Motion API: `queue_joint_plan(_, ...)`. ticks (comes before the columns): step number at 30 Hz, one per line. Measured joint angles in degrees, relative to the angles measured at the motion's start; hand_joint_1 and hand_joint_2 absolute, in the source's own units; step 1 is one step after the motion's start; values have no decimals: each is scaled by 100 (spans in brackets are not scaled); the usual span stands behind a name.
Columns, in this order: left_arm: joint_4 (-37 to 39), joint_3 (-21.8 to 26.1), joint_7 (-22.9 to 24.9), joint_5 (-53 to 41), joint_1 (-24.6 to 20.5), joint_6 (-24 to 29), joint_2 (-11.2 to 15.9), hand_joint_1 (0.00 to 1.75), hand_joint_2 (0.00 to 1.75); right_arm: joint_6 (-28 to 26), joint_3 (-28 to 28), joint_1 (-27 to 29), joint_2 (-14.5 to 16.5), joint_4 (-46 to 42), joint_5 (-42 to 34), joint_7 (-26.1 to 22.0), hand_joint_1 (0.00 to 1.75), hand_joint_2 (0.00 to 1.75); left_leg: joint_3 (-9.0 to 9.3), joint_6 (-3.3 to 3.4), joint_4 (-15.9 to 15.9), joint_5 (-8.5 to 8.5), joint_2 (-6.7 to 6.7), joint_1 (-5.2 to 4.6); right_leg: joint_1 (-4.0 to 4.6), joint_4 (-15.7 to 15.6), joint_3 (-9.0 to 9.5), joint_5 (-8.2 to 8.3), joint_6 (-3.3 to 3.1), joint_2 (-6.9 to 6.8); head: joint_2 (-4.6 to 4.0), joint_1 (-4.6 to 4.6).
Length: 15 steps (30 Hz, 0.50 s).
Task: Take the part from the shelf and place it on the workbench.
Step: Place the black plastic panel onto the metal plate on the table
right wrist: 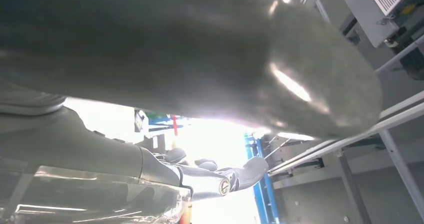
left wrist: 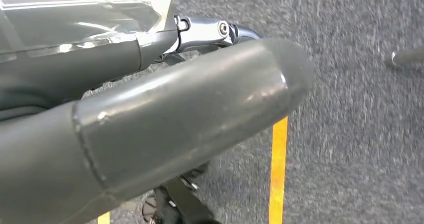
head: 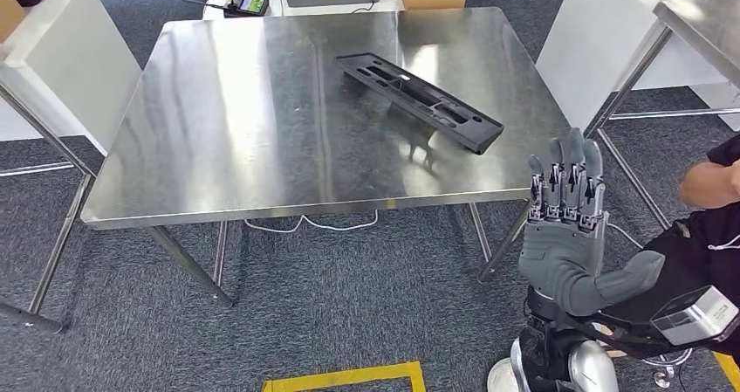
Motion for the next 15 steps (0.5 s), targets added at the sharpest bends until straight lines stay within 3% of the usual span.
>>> queue_joint_plan(1, -3, 11, -2, -12, -10, -2, -4, 0, 0, -2, -1, -2, 1, 3, -1, 3, 0, 0, 215, -29, -326, -2, -25, 14, -2, 47, -59, 23, 38, -1, -1, -14)
queue_joint_plan(3, -14, 27, -8, -39, -27, -8, -4, 0, 0, -6, -3, -4, 3, 4, -2, 16, 0, 0, 332, 10, -609, -101, -64, -16, 42, 87, -135, 90, 138, -3, -1, -14)
queue_joint_plan(5, -22, 48, -15, -72, -32, -25, 5, 0, 0, -28, -5, 5, 2, 14, -3, 32, 0, 0, 215, 189, -625, -28, -50, -72, 56, 73, -191, 175, 272, 0, 0, 11)
queue_joint_plan(6, -22, 60, -19, -87, -36, -36, 4, 0, 0, -44, -6, 14, 1, 23, -3, 39, 0, 0, 149, 292, -633, 36, -34, -103, 41, 117, -254, 131, 299, 2, 0, 16)
queue_joint_plan(8, -25, 89, -26, -114, -43, -50, 9, 0, 0, -81, -8, 26, -1, 48, -1, 61, 0, 0, -21, 469, -653, 181, 3, -142, 16, 520, -471, -253, 238, 7, -1, 39)
queue_joint_plan(10, -27, 131, -35, -138, -45, -59, 17, 0, 0, -148, -10, 29, -1, 76, 33, 94, 0, 0, -203, 553, -649, 326, 24, -194, 35, 1254, -691, -771, 155, 14, -1, 60)
queue_joint_plan(11, -27, 151, -40, -148, -45, -63, 19, 0, 0, -195, -10, 33, -2, 93, 64, 109, 0, 0, -298, 569, -646, 401, 31, -223, 55, 1565, -724, -899, 160, 19, -1, 62)
queue_joint_plan(12, -27, 169, -45, -154, -45, -66, 19, 0, 0, -242, -11, 39, -3, 114, 100, 120, 0, 0, -392, 581, -642, 477, 36, -252, 79, 1734, -677, -907, 189, 23, -1, 62)
queue_joint_plan(13, -27, 179, -48, -161, -45, -68, 19, 0, 0, -280, -12, 44, -4, 135, 132, 129, 0, 0, -481, 587, -639, 552, 38, -281, 114, 1719, -533, -815, 228, 27, 0, 66)
queue_joint_plan(14, -27, 182, -52, -170, -45, -69, 18, 0, 0, -306, -12, 46, -5, 152, 159, 134, 0, 0, -564, 589, -637, 625, 39, -308, 157, 1503, -287, -689, 243, 29, 0, 64)
queue_joint_plan(15, -27, 184, -55, -181, -50, -69, 15, 0, 0, -338, -12, 44, -7, 165, 189, 141, 0, 0, -628, 589, -635, 695, 38, -328, 201, 1148, 27, -606, 218, 30, 0, 64)
